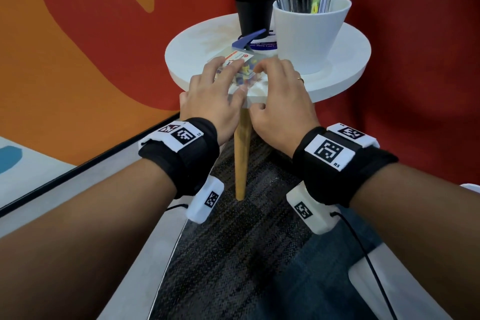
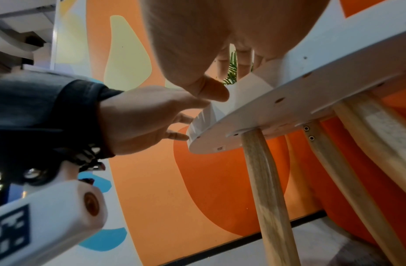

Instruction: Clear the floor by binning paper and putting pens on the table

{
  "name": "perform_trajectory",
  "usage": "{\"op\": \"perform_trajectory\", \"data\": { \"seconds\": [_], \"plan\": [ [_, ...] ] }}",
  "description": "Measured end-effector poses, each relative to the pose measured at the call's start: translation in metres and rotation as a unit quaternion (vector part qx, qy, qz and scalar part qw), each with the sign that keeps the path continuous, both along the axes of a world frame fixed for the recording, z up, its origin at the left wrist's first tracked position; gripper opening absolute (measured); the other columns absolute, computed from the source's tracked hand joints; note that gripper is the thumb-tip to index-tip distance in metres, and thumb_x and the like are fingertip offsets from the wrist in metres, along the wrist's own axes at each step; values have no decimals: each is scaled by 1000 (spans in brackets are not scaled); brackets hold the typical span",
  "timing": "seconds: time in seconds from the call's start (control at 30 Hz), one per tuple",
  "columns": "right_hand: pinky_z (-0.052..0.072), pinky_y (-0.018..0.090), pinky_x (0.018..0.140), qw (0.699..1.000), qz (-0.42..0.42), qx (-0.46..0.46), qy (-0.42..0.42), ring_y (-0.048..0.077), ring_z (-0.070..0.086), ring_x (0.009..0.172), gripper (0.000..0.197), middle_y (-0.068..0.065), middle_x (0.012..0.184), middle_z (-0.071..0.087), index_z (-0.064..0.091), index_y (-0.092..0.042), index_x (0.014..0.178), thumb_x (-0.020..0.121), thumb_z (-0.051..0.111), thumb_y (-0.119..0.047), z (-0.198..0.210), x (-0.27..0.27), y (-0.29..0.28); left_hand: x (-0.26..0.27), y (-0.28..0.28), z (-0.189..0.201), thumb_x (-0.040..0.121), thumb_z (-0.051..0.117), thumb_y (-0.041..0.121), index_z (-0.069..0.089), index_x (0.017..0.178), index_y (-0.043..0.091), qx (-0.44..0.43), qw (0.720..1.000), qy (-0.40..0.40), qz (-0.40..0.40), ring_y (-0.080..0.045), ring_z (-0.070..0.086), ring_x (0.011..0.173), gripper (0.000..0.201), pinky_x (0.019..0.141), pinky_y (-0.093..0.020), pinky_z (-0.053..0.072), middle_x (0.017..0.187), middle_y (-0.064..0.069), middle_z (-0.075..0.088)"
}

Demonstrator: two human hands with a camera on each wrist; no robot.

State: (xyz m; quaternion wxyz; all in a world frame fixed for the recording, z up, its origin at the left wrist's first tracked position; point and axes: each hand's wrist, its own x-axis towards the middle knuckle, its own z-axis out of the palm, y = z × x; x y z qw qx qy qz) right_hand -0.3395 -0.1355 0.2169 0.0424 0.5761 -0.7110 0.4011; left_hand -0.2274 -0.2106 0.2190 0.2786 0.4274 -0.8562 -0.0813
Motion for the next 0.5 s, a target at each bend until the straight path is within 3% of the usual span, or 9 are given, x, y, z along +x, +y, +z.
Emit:
{"op": "perform_trajectory", "data": {
  "seconds": [0.33,0.5],
  "plan": [
    [36,31,90,1000,-5,-18,-2,30,50,105,52,8,120,50,50,-12,122,71,54,-5,-4,2,0,5,-6,4,96,41,46,33,141,43,-2,999,-22,-24,-24,34,131,45,100,-45,32,150,10,28],
    [41,37,93,999,-5,-33,-18,30,51,108,53,8,121,50,51,-13,123,71,54,-4,-3,2,2,14,-8,0,91,50,43,32,142,35,-2,996,64,-66,-25,39,127,55,101,-43,40,147,0,26]
  ]
}}
